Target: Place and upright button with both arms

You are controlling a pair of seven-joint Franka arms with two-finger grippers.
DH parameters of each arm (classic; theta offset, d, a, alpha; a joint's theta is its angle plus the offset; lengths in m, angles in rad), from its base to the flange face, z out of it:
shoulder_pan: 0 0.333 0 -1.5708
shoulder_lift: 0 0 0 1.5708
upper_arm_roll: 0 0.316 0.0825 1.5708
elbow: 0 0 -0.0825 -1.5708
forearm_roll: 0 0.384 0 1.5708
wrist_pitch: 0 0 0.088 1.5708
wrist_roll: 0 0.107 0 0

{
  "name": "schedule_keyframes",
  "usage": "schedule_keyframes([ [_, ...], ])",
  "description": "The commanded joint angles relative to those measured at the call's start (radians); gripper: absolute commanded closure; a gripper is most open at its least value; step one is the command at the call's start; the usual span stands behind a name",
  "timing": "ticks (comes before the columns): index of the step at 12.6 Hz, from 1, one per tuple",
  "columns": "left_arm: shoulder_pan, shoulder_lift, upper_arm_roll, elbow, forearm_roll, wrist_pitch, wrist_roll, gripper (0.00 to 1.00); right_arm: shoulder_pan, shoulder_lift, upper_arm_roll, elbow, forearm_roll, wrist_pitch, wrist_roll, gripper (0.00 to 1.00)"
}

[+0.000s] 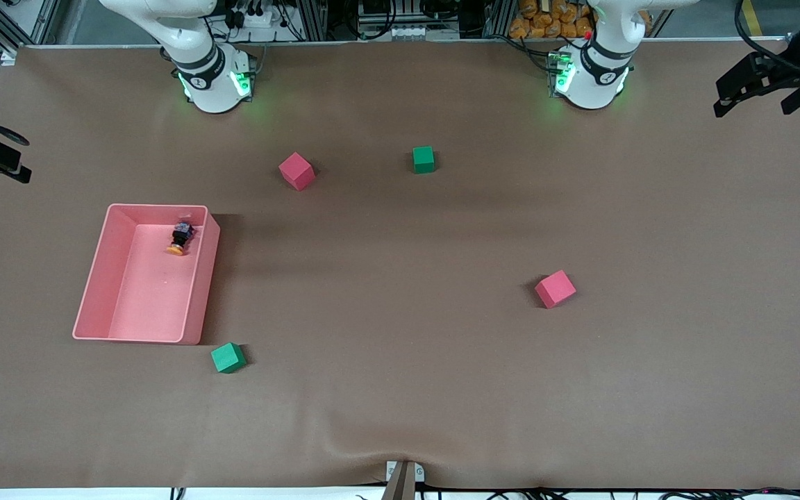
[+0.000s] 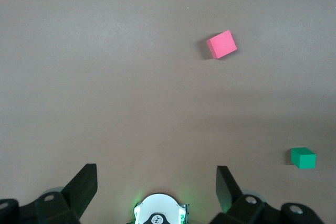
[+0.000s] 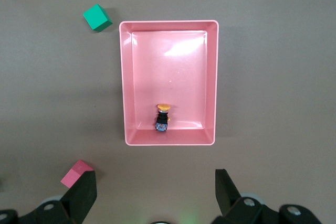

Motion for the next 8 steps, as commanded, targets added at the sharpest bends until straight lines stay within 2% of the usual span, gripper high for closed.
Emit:
schedule_keyframes([
  [1,0.003,0.025,-0.007,0.045,0.005,-0.027,0.010,0.00,0.000,-0.012,-0.003,-0.015,-0.004,0.004,-0.008,0.00],
  [8,0.007,0.066,0.006,0.081,0.017,-0.057,0.015,0.00,-0.011,-0.015,-0.007,-0.015,-0.004,-0.016,-0.008,0.00],
])
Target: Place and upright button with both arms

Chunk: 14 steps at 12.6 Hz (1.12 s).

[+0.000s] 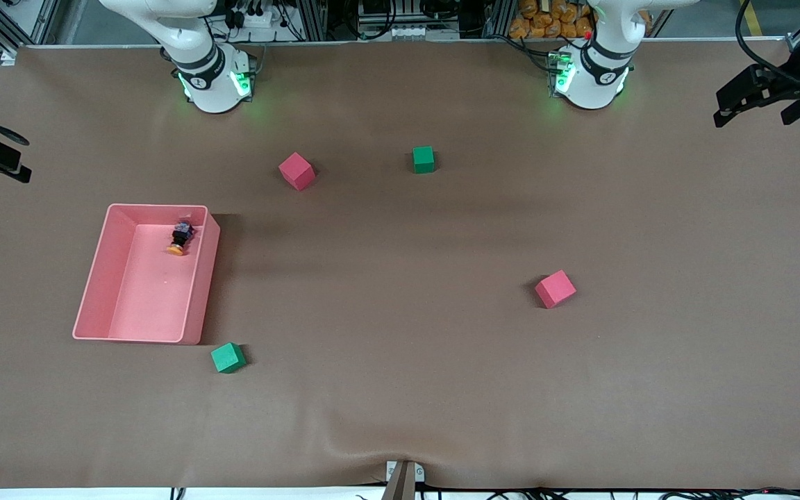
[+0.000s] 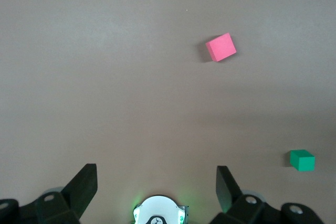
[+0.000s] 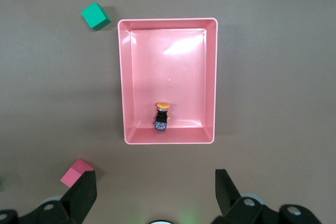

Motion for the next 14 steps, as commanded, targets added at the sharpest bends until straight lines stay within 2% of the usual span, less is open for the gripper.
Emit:
schedule_keyframes([
  [1,0.007,0.012,0.002,0.040,0.017,-0.061,0.013,0.00,-0.025,-0.016,-0.001,-0.014,-0.004,-0.008,-0.008,0.00],
  [14,0.013,0.017,-0.008,0.043,0.002,0.034,0.022,0.00,-0.025,-0.028,0.002,-0.011,-0.004,-0.031,-0.011,0.00],
])
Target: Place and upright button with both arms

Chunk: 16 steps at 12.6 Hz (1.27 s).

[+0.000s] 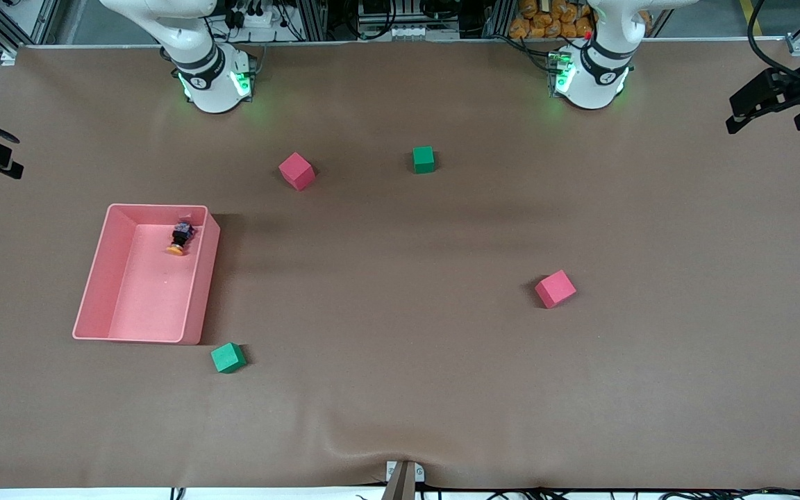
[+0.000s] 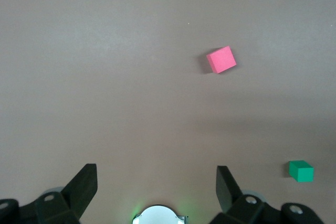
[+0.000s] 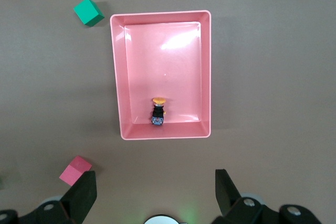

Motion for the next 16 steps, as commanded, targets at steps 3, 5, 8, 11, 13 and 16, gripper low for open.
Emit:
schedule_keyframes([
  [3,0.002,0.000,-0.005,0.022,-0.001,-0.006,0.022,0.00,-0.008,-0.023,0.004,-0.010,-0.007,-0.003,-0.009,0.00],
  [5,0.013,0.000,0.000,0.017,-0.001,-0.012,0.023,0.00,-0.008,-0.016,0.004,-0.012,-0.016,0.004,-0.009,0.00],
  [8,0.036,0.000,0.004,0.014,-0.003,-0.048,0.025,0.00,-0.022,-0.016,0.002,-0.013,-0.019,0.044,-0.009,0.00],
  [11,0.036,-0.030,-0.002,0.017,-0.001,-0.076,0.020,0.00,-0.023,-0.009,0.002,-0.013,-0.018,0.104,-0.007,0.00],
  [13,0.039,-0.043,0.007,0.019,-0.001,-0.098,0.020,0.00,-0.026,0.003,0.002,-0.013,-0.018,0.160,-0.007,0.00],
  [16,0.044,-0.041,0.006,0.020,0.010,-0.095,0.019,0.00,-0.026,0.027,0.002,-0.015,-0.016,0.197,-0.007,0.00],
])
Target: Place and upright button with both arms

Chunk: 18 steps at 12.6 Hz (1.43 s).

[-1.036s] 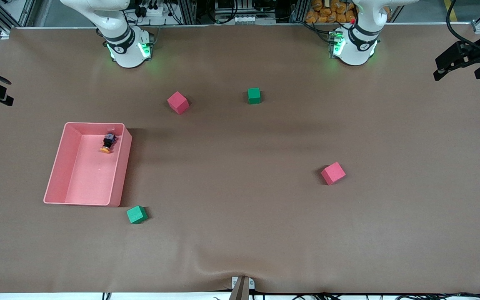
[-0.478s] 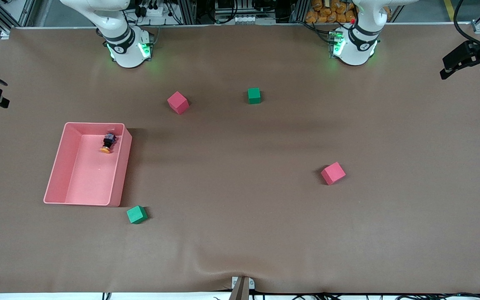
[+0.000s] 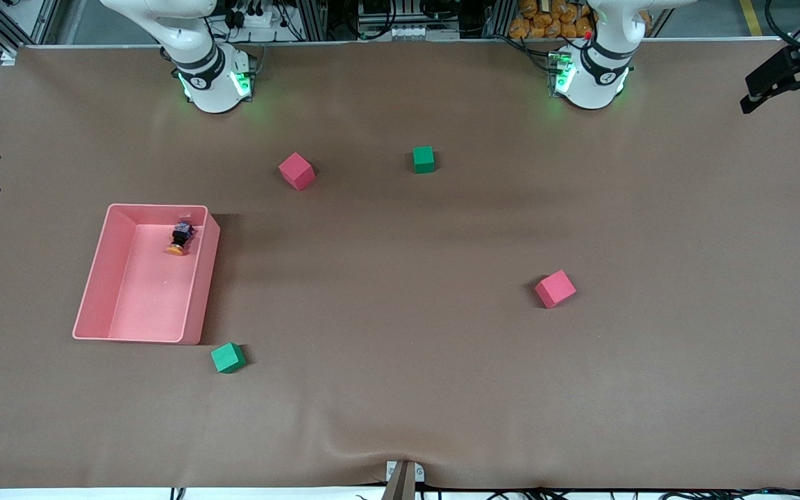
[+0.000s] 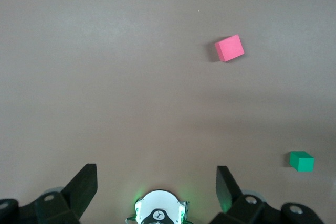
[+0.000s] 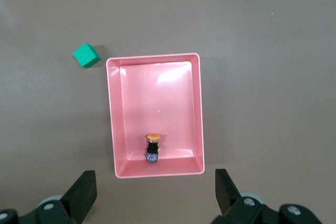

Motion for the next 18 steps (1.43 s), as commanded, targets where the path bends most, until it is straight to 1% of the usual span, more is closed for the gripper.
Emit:
schedule_keyframes([
  [1,0.010,-0.002,-0.006,0.009,0.011,-0.013,0.020,0.00,-0.019,0.010,0.011,-0.008,-0.013,0.016,-0.007,0.00],
  [4,0.010,0.010,-0.004,0.006,0.014,-0.004,0.020,0.00,-0.033,0.010,0.011,-0.021,-0.013,0.024,-0.007,0.00],
  [9,0.018,0.052,-0.001,0.008,0.019,0.111,0.015,0.00,-0.029,0.039,0.011,-0.028,-0.013,0.059,-0.007,0.00],
  [14,0.049,0.066,-0.001,0.008,0.017,0.176,0.000,0.00,-0.029,0.040,0.011,-0.044,-0.015,0.055,-0.009,0.00],
  [16,0.061,0.066,-0.001,0.008,0.025,0.181,0.000,0.00,-0.026,0.042,0.011,-0.156,-0.015,0.094,-0.009,0.00],
  [18,0.069,0.066,-0.001,0.009,0.063,0.181,0.014,0.00,-0.019,0.042,0.013,-0.326,-0.013,0.200,-0.009,0.00],
])
